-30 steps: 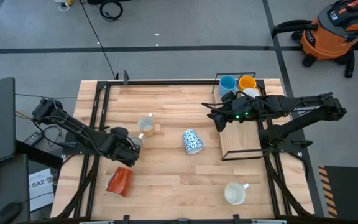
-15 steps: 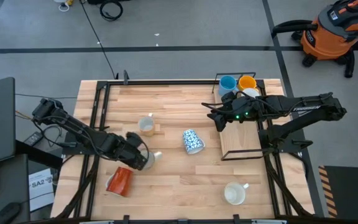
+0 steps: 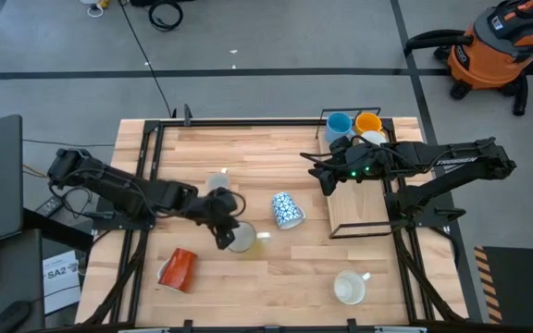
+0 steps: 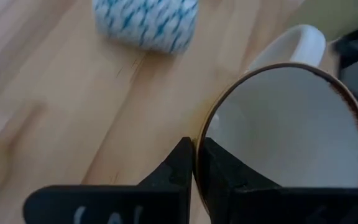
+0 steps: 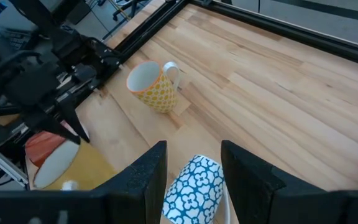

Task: Place coffee mugs
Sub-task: Put the yellow white mug on the shelf

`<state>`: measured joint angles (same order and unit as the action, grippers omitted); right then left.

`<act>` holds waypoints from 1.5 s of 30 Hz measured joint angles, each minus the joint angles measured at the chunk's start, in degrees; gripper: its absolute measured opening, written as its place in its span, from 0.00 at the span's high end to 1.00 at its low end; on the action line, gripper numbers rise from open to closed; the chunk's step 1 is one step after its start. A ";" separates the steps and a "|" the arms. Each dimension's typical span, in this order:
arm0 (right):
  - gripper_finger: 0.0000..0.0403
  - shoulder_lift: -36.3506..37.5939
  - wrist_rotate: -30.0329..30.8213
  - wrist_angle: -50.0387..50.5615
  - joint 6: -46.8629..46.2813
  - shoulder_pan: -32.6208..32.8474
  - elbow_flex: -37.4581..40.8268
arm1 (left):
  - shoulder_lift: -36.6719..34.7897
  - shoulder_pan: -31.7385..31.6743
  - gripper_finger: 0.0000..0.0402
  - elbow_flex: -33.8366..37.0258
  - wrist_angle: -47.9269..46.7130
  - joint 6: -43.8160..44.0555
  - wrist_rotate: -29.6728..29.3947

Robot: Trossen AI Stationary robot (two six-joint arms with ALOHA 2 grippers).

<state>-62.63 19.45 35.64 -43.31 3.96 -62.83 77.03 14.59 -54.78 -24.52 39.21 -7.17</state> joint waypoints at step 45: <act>0.61 8.66 -7.26 0.59 7.56 -6.38 -0.07 | 37.92 -32.65 0.93 -50.14 -20.33 -52.31 11.68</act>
<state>-53.98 12.19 36.23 -35.75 -2.42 -62.89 114.95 -18.05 -104.92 -44.85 -13.10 4.50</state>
